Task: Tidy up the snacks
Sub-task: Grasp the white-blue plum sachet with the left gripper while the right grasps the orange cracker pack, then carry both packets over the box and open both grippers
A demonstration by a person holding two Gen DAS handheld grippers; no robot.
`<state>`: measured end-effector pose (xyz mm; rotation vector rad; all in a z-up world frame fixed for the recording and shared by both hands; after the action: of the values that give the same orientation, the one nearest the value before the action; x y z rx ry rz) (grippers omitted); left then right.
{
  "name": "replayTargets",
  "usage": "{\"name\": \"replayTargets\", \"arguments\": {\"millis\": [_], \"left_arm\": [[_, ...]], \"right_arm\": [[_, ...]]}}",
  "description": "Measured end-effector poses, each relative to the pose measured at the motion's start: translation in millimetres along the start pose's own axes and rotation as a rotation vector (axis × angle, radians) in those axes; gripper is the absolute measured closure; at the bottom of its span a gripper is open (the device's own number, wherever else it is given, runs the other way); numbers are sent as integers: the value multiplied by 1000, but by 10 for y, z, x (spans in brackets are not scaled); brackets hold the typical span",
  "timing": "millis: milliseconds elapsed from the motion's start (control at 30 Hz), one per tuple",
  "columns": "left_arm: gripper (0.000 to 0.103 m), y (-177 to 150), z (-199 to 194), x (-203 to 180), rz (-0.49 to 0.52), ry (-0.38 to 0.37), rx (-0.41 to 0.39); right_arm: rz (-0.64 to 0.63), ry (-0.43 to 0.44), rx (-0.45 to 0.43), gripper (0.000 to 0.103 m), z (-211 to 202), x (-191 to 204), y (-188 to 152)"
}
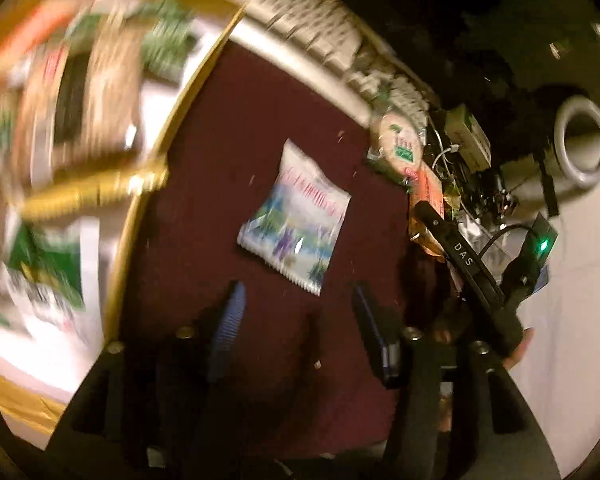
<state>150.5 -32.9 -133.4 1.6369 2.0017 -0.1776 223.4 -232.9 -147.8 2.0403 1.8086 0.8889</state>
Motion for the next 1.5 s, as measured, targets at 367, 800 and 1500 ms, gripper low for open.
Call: {"name": "replayTargets", "arguments": {"millis": [367,800,1500], "left_arm": [[35,323,422,-49,312,383,-98],[32,202,367,4,311,331,-126],[58,221,231,-54,309,313,-197]], "right_arm": [[13,10,-4,48,-23,-22,-9],[10,-8,-4,50,7,-7,14],[2,106,-174,53,-373,166,154]]}}
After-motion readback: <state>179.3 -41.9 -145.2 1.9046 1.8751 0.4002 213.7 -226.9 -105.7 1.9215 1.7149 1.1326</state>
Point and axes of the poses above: each gripper's, at about its wrist camera, not at the fingertips, and z roughly the way its jaws point, x to its left, y to its top, the point moved 10 cm from there along z, roughly the way its jaws point, and after that the axes turned 3 degrees about x, right-handed, at the moved point
